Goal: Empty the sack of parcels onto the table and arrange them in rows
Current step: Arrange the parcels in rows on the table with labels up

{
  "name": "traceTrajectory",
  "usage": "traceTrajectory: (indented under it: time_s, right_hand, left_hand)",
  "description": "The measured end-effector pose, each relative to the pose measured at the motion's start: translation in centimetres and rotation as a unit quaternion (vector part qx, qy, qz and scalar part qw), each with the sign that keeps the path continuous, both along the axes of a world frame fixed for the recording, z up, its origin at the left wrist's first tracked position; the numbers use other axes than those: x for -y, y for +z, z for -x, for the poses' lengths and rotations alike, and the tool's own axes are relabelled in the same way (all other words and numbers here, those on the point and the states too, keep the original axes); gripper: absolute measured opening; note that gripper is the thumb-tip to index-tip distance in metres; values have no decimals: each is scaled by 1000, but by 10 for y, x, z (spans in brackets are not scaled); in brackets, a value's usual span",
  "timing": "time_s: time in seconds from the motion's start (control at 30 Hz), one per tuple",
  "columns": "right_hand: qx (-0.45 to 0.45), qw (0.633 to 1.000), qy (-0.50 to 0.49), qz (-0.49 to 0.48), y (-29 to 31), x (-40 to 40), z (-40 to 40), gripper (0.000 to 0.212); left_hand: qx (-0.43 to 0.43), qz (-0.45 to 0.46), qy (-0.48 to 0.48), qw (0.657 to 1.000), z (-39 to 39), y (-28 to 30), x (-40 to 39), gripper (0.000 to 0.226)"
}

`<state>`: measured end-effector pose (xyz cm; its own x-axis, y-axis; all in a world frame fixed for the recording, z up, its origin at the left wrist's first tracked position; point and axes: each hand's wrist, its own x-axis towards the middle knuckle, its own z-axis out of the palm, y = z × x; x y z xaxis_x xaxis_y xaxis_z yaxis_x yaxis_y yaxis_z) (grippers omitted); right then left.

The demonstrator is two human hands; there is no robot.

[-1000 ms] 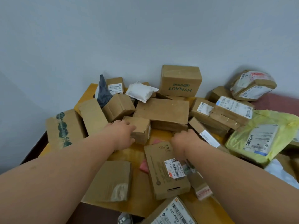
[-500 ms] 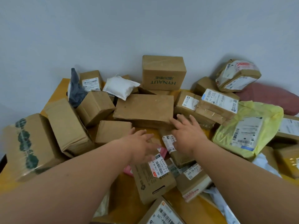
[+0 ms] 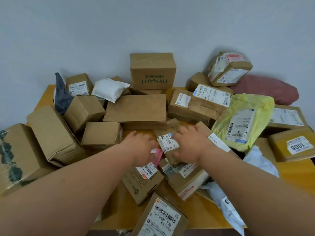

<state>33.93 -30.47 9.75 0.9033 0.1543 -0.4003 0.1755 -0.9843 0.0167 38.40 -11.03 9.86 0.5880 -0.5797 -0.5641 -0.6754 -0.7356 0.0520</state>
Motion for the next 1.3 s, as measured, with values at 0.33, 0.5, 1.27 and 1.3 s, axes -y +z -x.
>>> traceTrajectory:
  time_s: [0.33,0.5,1.27,1.3]
  right_hand:
    - [-66,996,-53,-1,-23,32,25,64]
    - [-39,996,-69,-30,-22,48,35,63]
    - [-67,996,-46,28,-13,87,80,105]
    - [-57,996,-57,26,-12,89,83,103]
  left_hand:
    - [-68,-134,-19,989,23,-26,7,60]
    - [-50,-94,11,994,24,-26,4,60]
    - [-54,-148,-64,985,52,-13,47,47]
    - [-41,-157,-66,985,53,-12,47,48]
